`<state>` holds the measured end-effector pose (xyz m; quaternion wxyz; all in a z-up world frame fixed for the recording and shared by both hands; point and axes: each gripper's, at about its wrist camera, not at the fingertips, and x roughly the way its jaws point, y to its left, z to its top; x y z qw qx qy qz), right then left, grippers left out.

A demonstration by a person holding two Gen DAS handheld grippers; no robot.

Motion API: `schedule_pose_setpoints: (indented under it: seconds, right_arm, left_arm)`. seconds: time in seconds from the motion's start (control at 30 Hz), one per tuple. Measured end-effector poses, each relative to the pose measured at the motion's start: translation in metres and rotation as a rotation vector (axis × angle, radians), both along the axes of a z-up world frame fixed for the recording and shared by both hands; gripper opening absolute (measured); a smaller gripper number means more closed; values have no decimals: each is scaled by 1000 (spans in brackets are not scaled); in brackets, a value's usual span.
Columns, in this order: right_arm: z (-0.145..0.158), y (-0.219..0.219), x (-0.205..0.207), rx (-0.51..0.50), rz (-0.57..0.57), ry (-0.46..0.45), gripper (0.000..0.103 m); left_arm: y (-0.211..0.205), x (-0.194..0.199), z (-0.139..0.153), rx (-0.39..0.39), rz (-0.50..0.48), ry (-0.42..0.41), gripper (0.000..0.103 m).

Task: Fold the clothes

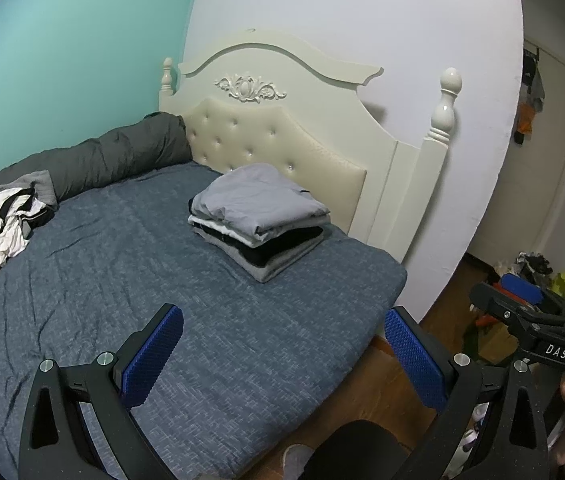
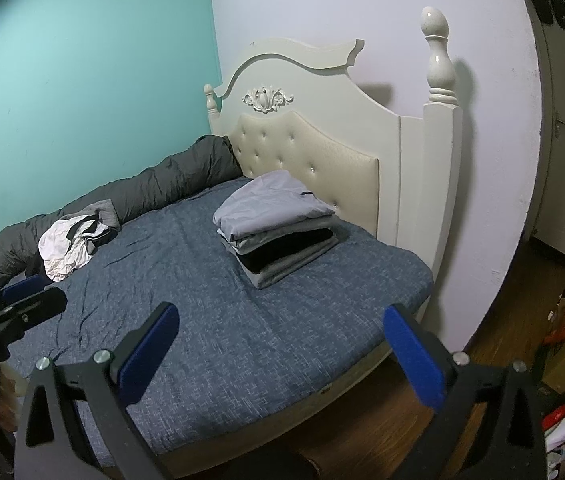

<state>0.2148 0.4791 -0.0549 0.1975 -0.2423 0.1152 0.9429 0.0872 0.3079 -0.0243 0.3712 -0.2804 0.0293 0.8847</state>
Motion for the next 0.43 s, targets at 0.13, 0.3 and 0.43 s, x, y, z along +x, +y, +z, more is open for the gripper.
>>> schedule_pose_setpoints:
  seconds: [0.13,0.3,0.43]
  right_arm:
    - [0,-1,2,0,1,0,103]
    - [0,0,2,-4,-2,2,103]
    - [0,0,2,-5,-1,2,103]
  left_arm:
    - [0,0,0,3,0,-5,103]
    - [-1,2,0,7,-5,-5,103]
    - [1,2,2,8,0,-6,103]
